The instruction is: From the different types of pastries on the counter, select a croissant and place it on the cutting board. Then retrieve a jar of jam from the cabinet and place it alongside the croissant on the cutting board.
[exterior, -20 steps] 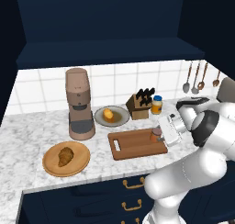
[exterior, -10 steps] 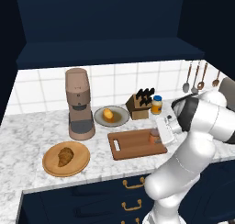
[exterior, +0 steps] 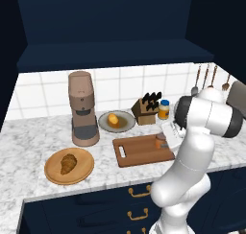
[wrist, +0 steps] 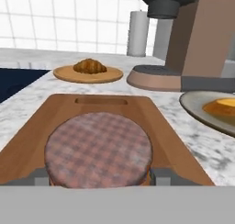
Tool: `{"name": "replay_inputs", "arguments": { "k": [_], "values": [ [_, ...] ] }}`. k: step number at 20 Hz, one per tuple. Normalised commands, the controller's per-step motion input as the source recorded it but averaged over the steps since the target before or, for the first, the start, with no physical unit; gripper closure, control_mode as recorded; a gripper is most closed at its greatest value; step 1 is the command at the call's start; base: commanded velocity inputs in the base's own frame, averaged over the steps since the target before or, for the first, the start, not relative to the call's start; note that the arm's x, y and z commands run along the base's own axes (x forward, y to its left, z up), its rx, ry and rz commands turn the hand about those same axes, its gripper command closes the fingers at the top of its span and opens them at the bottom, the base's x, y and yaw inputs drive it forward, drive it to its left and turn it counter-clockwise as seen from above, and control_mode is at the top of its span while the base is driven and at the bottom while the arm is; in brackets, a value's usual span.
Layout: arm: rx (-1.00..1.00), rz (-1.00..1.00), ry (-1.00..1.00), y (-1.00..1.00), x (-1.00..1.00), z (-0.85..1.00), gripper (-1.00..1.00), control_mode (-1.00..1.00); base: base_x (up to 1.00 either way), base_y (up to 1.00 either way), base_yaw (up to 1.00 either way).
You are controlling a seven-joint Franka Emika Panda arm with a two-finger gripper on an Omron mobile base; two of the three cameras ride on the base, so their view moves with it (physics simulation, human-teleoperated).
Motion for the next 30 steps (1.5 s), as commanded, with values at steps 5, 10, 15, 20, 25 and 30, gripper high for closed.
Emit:
{"name": "replay_inputs", "arguments": {
  "k": [5, 10, 15, 20, 25, 30],
  "values": [
    [0.11, 0.07, 0.05, 0.00, 0.00, 0.10, -1.00, -1.00, 0.00, 0.00, 0.00],
    [0.11, 0.09, 0.03, 0.00, 0.00, 0.38, -1.00, -1.00, 0.00, 0.00, 0.00],
    [0.14, 0.10, 0.01, 0.00, -0.01, 0.68, -1.00, -1.00, 0.00, 0.00, 0.00],
    [0.02, 0.03, -0.11, 0.31, -0.11, 0.54, -1.00, -1.00, 0.00, 0.00, 0.00],
    [-0.31, 0.00, -0.53, 0.70, -0.18, 0.22, -1.00, -1.00, 0.00, 0.00, 0.00],
    [-0.29, 0.00, -0.48, 0.50, -0.36, 0.42, -1.00, -1.00, 0.00, 0.00, 0.00]
  ]
}}
